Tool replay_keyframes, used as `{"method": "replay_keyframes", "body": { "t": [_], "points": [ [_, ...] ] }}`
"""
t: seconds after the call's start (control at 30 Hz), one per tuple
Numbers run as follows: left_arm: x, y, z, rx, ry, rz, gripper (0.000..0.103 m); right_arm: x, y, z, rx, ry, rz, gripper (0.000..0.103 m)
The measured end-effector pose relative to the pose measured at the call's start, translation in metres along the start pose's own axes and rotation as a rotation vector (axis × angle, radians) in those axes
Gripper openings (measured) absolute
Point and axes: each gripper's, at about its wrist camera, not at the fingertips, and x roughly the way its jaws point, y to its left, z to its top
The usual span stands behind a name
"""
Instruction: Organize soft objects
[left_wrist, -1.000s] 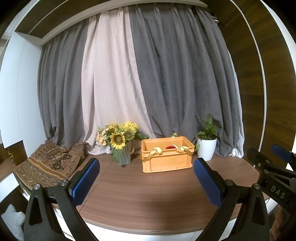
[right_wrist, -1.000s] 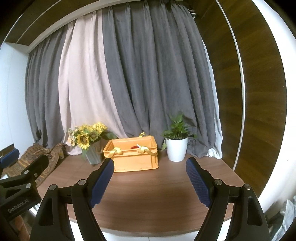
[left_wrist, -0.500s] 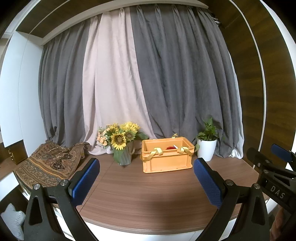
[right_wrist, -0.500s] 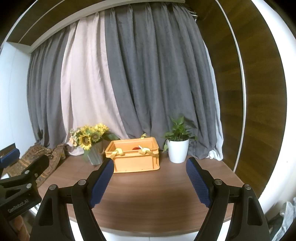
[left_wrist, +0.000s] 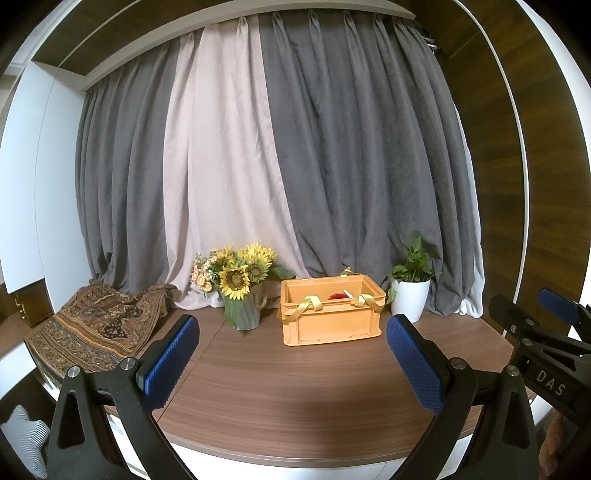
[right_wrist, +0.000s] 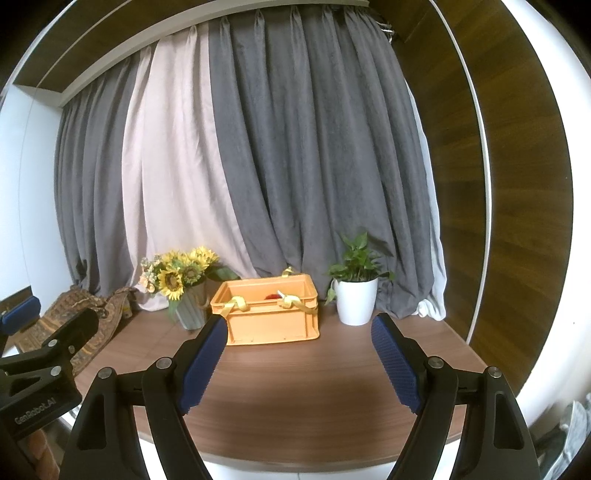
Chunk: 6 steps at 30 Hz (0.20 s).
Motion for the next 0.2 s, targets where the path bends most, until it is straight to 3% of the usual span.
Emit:
{"method": "replay_keyframes", "body": {
  "t": [0.2],
  "points": [
    [0.0017,0.0000,-0.0001,-0.002,0.004,0.004,0.103,-0.0001,-0.0004,-0.0002,-0.001,0.001,0.001,0.081]
  ]
}}
